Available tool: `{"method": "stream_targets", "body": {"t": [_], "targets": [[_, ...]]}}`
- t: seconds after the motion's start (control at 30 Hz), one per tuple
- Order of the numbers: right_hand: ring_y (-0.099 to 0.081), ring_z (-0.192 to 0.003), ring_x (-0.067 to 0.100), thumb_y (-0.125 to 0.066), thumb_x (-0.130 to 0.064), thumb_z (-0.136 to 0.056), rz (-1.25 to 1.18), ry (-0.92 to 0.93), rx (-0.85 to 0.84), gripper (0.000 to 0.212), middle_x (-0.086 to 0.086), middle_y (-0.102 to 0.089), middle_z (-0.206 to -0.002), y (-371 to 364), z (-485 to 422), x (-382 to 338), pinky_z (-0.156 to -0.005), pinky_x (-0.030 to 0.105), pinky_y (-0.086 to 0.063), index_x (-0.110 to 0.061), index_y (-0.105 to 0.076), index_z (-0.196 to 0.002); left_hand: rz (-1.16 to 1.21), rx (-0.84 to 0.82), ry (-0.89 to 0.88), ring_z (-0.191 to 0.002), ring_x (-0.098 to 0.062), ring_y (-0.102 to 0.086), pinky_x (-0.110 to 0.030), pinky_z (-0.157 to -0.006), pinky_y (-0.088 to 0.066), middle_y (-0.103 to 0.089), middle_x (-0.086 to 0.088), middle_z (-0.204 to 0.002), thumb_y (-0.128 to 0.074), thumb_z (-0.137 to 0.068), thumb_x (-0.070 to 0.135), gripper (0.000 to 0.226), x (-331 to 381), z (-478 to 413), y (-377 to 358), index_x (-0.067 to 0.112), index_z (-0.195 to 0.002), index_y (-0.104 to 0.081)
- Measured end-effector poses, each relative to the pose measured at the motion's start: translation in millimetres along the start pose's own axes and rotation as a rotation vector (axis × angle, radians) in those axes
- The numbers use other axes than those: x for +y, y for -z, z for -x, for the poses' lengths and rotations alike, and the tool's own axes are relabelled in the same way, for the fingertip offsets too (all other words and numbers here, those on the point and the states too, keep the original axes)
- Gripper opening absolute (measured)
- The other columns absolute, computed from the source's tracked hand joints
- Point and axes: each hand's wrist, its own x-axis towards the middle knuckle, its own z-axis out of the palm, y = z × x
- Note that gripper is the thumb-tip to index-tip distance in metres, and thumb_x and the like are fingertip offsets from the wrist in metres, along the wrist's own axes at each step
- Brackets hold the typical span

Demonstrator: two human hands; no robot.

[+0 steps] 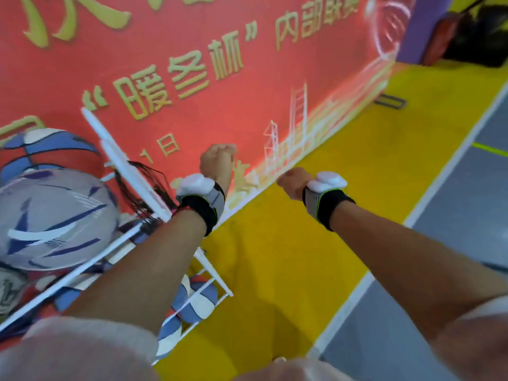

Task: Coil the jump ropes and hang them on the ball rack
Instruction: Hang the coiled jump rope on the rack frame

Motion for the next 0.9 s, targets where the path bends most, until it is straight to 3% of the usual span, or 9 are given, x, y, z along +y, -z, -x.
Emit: {"method": "stream_targets", "body": {"t": [0.13,0.2,0.3,0.4,0.47,0.53,0.6,0.7,0.9], "targets": [[-0.056,-0.093,0.029,-0.054,-0.019,-0.097,-0.058,-0.137,0.111,0.038,0.010,-0.053,-0.099,47,32,70,-0.092,0.047,-0.054,0.001,-0.058,-0.130,-0.060,-0.168,0.079,-0.088,-0.029,-0.069,-0.046,-0.088,-0.056,-0.075,-0.012,-0.095,-0.068,-0.076,0.021,0.016,-17,43,-72,0.014,-0.089,-0.075],[-0.049,-0.088,0.025,-0.053,-0.017,-0.096,-0.097,-0.171,0.127,0.037,0.011,-0.053,-0.099,76,53,109,-0.075,0.038,-0.052,-0.001,-0.059,-0.129,-0.077,-0.243,0.100,-0.083,-0.026,-0.068,-0.046,-0.086,-0.055,-0.075,-0.010,-0.093,-0.069,-0.078,0.020,0.010,-24,69,-113,0.016,-0.085,-0.074],[-0.048,-0.089,0.024,-0.054,-0.017,-0.093,-0.122,-0.211,0.190,0.025,0.009,-0.053,-0.100,126,89,168,-0.078,0.030,-0.040,-0.010,-0.063,-0.116,-0.089,-0.333,0.119,-0.079,-0.025,-0.066,-0.045,-0.079,-0.055,-0.072,-0.006,-0.085,-0.069,-0.078,0.020,0.003,-32,118,-175,0.020,-0.079,-0.072],[-0.046,-0.082,0.023,-0.052,-0.017,-0.094,-0.137,-0.314,0.278,0.002,0.007,-0.051,-0.088,187,132,243,-0.076,0.029,-0.038,-0.015,-0.054,-0.094,-0.141,-0.490,0.109,-0.082,-0.024,-0.063,-0.039,-0.078,-0.053,-0.069,-0.007,-0.094,-0.063,-0.091,0.019,0.008,-39,191,-251,0.015,-0.092,-0.070],[-0.041,-0.072,0.021,-0.047,-0.018,-0.094,-0.096,-0.405,0.317,0.015,0.007,-0.047,-0.077,216,151,287,-0.068,0.028,-0.035,-0.011,-0.058,-0.086,-0.179,-0.588,0.126,-0.085,-0.023,-0.064,-0.041,-0.080,-0.053,-0.069,-0.007,-0.098,-0.063,-0.089,0.022,0.015,-41,230,-289,0.015,-0.100,-0.071],[-0.046,-0.076,0.021,-0.048,-0.018,-0.092,-0.147,-0.433,0.341,0.027,0.007,-0.053,-0.085,249,177,331,-0.070,0.030,-0.037,-0.005,-0.067,-0.107,-0.218,-0.667,0.148,-0.085,-0.021,-0.064,-0.041,-0.081,-0.055,-0.069,-0.005,-0.097,-0.064,-0.088,0.022,0.019,-46,269,-333,0.015,-0.103,-0.071],[-0.047,-0.086,0.023,-0.050,-0.014,-0.093,-0.250,-0.420,0.366,0.035,0.010,-0.052,-0.096,260,192,350,-0.072,0.029,-0.040,0.002,-0.061,-0.123,-0.218,-0.713,0.173,-0.084,-0.019,-0.064,-0.038,-0.080,-0.055,-0.068,-0.003,-0.096,-0.063,-0.088,0.021,0.020,-52,287,-351,0.014,-0.105,-0.071],[-0.047,-0.089,0.024,-0.052,-0.011,-0.093,-0.370,-0.500,0.430,0.039,0.011,-0.050,-0.100,305,240,423,-0.065,0.025,-0.041,0.003,-0.057,-0.128,-0.290,-0.862,0.197,-0.082,-0.018,-0.063,-0.034,-0.076,-0.053,-0.068,-0.002,-0.094,-0.062,-0.087,0.018,0.020,-59,358,-424,0.015,-0.105,-0.070],[-0.059,-0.079,0.027,-0.052,-0.024,-0.079,-0.388,-0.751,0.542,0.028,0.007,-0.064,-0.089,346,283,534,-0.083,0.031,-0.052,-0.010,-0.065,-0.099,-0.403,-1.062,0.200,-0.078,-0.018,-0.061,-0.029,-0.069,-0.047,-0.065,-0.003,-0.085,-0.060,-0.087,0.011,0.014,-73,444,-518,0.015,-0.096,-0.070]]}}
